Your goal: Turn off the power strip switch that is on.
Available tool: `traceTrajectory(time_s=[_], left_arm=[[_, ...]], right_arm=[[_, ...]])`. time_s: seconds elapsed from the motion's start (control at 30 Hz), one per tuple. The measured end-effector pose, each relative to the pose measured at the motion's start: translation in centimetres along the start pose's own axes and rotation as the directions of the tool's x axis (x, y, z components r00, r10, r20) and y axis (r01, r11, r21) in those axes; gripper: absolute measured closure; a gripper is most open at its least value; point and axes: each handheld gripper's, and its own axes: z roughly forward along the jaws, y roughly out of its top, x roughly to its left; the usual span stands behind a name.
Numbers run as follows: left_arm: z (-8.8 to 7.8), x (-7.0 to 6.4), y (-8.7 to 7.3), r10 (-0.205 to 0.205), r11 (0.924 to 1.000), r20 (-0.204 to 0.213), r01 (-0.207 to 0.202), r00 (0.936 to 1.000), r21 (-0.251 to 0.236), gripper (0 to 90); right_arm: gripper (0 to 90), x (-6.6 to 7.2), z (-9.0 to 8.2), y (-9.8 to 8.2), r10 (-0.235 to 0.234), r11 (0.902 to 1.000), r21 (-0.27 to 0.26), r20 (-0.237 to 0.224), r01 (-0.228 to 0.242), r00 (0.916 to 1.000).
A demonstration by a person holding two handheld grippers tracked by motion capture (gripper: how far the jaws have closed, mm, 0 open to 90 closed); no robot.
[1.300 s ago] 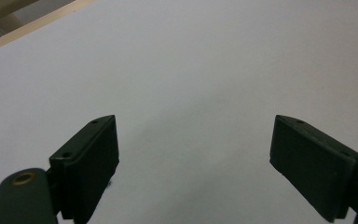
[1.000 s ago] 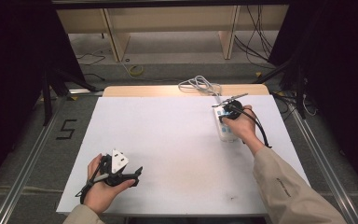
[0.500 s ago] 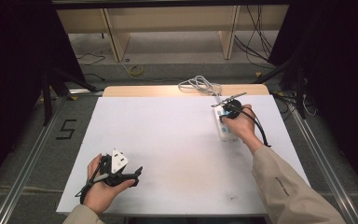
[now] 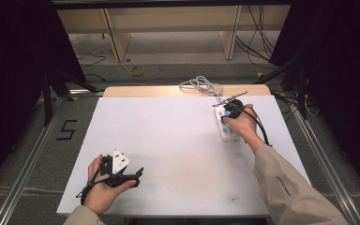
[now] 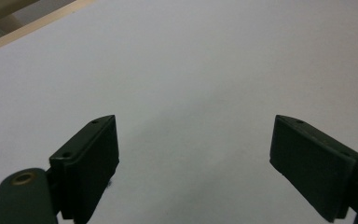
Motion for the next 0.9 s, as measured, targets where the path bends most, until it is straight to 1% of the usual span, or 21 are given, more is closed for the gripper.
traceTrajectory(time_s=[0.23, 0.43, 0.9], left_arm=[[0.04, -0.01, 0.00, -0.002, 1.0000, 0.001, 0.002, 1.0000, -0.001, 14.9], [0.06, -0.03, 0.00, 0.000, 1.0000, 0.003, 0.000, 1.0000, 0.001, 14.9], [0.07, -0.04, 0.00, 0.000, 1.0000, 0.003, 0.000, 1.0000, 0.001, 14.9]], right_arm=[[90.0, 0.14, 0.06, 0.37, -0.028, 0.9992, 0.030, 0.010, 0.028, 0.9995], [90.0, 0.17, 0.15, 0.52, -0.030, 0.9985, 0.046, 0.009, 0.030, 0.9995], [90.0, 0.53, 0.18, 0.63, -0.052, 0.9972, 0.056, 0.031, 0.051, 0.9981]])
